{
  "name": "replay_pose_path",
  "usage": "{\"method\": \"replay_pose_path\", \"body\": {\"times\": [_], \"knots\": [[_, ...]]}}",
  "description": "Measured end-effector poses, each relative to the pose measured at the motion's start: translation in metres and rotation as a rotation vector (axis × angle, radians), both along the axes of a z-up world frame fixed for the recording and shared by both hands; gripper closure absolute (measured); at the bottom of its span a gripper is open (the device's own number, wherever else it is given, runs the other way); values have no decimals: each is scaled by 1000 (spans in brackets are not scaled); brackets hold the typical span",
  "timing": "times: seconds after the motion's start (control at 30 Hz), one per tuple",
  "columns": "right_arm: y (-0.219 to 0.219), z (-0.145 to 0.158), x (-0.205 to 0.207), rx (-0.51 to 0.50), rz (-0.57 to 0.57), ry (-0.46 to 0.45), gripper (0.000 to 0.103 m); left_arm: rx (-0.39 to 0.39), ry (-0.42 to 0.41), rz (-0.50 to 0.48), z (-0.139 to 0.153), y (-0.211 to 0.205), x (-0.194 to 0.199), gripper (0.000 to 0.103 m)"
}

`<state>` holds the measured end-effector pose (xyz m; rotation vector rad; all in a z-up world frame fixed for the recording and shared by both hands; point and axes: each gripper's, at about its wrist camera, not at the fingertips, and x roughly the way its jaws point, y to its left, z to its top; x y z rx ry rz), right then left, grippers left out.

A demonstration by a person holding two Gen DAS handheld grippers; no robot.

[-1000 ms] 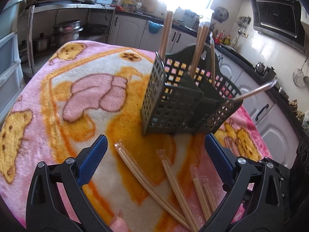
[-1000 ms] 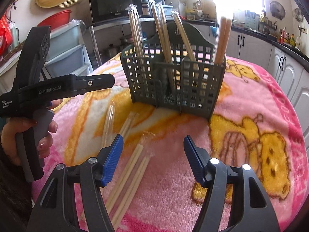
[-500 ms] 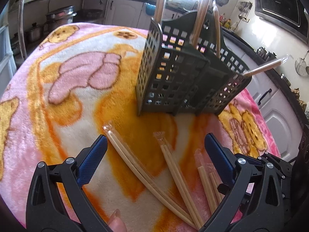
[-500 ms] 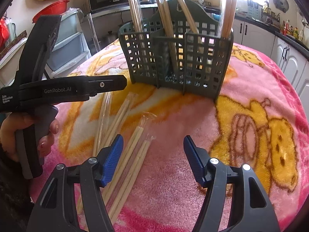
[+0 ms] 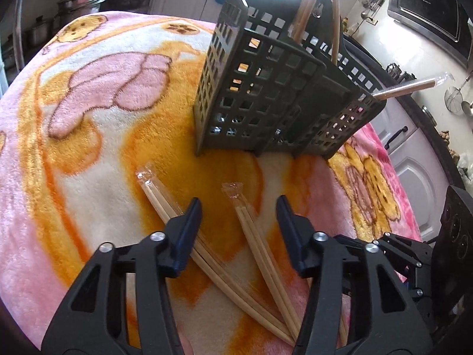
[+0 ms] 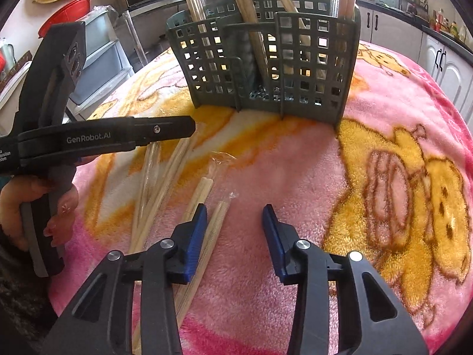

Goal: Organize utensils
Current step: 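Close the left tool on a wrapped chopstick while the right tool closes on another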

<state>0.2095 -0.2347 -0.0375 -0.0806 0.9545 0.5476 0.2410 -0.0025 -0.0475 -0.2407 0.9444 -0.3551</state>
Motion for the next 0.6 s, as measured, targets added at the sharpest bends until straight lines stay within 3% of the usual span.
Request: {"method": "replay_pose_path", "body": {"times": [0.3,0.4,0.6], "knots": [[4,-3,7,-27,5,-4,74,13,13,-26,-5,-7,1,64],[4,-4,11,-29,4,-2,81,15,18,-26,-6,-8,4,64],[-6,-4,20,41,-18,31,92,18,32,-11,-10,-5,13,79]]}}
